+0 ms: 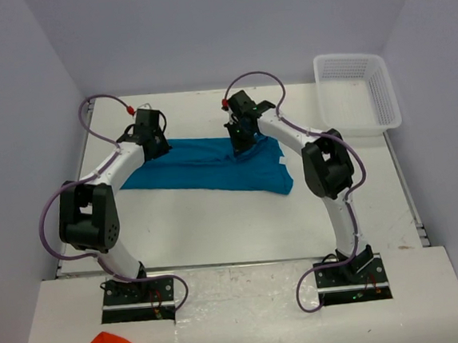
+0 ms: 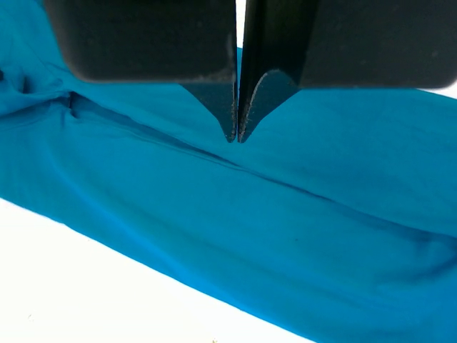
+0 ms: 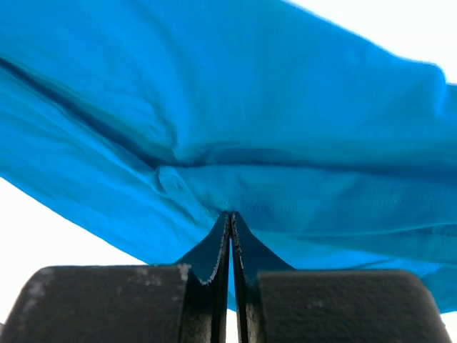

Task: Fold and stack the t-shirts
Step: Fold the other side of the tshirt into a rectangle

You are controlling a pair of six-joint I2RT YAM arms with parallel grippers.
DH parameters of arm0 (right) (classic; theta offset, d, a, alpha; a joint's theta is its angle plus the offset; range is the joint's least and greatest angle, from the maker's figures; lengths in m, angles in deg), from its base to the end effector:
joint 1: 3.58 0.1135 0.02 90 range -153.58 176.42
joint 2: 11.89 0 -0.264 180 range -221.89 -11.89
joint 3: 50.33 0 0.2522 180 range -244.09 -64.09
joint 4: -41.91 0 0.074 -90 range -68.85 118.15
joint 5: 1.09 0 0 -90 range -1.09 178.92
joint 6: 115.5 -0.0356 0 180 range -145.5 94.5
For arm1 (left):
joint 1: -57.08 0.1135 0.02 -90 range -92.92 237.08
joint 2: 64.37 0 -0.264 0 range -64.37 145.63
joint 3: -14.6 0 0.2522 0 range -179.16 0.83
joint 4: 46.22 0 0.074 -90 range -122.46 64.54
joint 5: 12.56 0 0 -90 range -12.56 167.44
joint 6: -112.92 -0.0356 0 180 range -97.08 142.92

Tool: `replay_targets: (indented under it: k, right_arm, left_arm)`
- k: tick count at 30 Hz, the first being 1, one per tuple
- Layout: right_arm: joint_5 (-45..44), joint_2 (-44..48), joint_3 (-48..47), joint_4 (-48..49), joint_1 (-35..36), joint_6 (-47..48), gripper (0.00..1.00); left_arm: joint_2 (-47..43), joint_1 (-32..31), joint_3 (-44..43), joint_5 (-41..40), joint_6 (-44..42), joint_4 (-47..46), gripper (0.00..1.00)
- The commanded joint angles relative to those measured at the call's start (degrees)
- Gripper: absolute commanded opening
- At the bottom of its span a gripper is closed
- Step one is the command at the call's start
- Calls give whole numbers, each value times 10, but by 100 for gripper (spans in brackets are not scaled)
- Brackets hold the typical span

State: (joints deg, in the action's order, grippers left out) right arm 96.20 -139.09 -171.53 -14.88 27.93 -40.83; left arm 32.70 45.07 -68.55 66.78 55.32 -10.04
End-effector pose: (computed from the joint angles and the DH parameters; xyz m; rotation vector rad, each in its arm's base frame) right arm 0.4072 0.2549 0.2002 -0.4251 2.6918 0.4214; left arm 0.3605 -0.0700 0.2312 -0.5105 2.3743 -0.1233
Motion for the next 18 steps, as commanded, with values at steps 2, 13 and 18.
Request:
replay_targets:
  k: [2,13,18]
  right_arm:
    - [4,-16,-64,-13,3,10,0]
    - [15,-178,-358,-46,-26,56,40]
    - [-65,-87,-283,15,-43,64,56]
  left_arm:
    - [-10,2,6,-1,-10,-22,0]
    - [-5,2,7,-9,-7,-22,0]
    - [-12,-1,2,-4,-8,-18,0]
